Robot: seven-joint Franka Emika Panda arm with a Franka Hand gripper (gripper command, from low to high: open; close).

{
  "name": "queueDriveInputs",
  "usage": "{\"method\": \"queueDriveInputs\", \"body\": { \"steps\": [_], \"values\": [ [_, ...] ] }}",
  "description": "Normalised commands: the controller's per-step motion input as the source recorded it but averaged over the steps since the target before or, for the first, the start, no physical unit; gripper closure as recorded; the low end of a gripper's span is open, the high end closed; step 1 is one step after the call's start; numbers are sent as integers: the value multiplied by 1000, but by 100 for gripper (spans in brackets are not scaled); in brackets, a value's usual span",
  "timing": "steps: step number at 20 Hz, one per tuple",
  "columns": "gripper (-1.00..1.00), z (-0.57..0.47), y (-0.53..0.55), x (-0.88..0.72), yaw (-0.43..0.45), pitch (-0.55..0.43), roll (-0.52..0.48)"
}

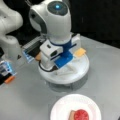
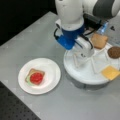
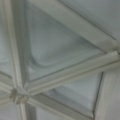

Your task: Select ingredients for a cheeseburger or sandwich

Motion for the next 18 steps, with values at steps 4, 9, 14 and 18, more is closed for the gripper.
{"method": "queueDriveInputs", "body": {
  "steps": [4,9,14,18],
  "values": [
    [-100,-201,243,-368,-22,-242,-41],
    [-100,-181,89,-463,-36,-237,-14],
    [-100,-193,177,-563,-42,-271,1],
    [-100,-194,340,-626,-35,-309,23]
  ]
}}
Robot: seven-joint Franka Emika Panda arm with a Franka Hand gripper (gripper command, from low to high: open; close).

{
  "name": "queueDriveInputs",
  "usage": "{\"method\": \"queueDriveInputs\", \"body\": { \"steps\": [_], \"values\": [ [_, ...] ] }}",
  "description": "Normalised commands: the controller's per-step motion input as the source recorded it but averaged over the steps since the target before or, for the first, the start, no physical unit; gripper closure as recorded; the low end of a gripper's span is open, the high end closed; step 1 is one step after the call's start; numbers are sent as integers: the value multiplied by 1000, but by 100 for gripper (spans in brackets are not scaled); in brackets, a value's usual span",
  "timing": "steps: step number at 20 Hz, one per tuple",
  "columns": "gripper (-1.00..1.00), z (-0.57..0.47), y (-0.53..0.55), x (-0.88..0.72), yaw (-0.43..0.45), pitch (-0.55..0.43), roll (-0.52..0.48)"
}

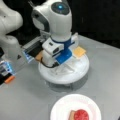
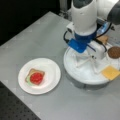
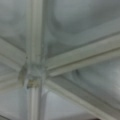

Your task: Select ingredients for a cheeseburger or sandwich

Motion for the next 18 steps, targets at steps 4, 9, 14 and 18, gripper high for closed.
{"method": "queueDriveInputs", "body": {
  "steps": [4,9,14,18],
  "values": [
    [-100,-194,319,-554,-76,-348,46],
    [-100,-102,45,-303,-118,-329,78],
    [-100,-47,-118,-234,-49,-236,93],
    [-100,-51,-210,-143,-4,-202,95]
  ]
}}
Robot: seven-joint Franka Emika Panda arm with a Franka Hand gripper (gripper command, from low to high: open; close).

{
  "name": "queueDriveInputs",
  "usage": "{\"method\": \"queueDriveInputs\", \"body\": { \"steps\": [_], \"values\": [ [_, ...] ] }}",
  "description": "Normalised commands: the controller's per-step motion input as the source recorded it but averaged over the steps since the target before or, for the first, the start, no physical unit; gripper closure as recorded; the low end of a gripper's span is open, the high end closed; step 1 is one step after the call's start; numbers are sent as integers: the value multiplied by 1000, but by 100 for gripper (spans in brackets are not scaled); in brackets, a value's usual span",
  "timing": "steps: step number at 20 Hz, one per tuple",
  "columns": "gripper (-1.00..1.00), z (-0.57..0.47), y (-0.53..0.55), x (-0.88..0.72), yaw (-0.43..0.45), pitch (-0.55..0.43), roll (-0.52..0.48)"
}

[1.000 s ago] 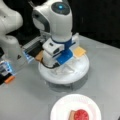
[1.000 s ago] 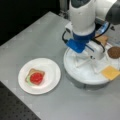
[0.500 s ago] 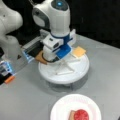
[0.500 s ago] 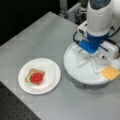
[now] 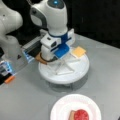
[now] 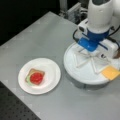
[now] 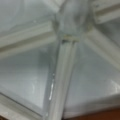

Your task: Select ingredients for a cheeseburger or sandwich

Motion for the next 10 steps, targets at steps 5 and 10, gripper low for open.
{"method": "queueDriveInputs", "body": {
  "steps": [5,10],
  "values": [
    [-100,-117,-127,-60,26,-211,83],
    [-100,-194,14,-21,43,-212,89]
  ]
}}
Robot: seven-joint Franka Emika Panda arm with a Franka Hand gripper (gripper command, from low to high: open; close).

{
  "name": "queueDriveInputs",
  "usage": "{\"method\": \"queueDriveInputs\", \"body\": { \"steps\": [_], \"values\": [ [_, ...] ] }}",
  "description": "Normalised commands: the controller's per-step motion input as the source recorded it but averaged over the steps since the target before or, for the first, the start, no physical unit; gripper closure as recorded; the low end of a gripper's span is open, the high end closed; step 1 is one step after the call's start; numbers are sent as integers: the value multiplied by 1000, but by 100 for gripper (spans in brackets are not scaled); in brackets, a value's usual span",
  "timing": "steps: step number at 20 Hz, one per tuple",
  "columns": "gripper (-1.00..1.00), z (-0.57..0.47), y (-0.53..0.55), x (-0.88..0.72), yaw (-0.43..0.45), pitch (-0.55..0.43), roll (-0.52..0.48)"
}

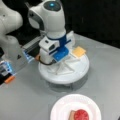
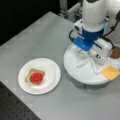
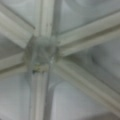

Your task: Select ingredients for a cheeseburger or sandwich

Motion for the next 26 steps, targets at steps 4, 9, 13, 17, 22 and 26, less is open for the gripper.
{"method": "queueDriveInputs", "body": {
  "steps": [4,9,13,17,22,26],
  "values": [
    [-100,-226,84,-17,50,-204,93],
    [-100,-167,85,-111,94,-177,104],
    [-100,-182,42,-204,92,-192,110],
    [-100,-211,65,-268,49,-221,99],
    [-100,-188,70,-268,68,-247,64],
    [-100,-141,78,-262,302,-284,20]
  ]
}}
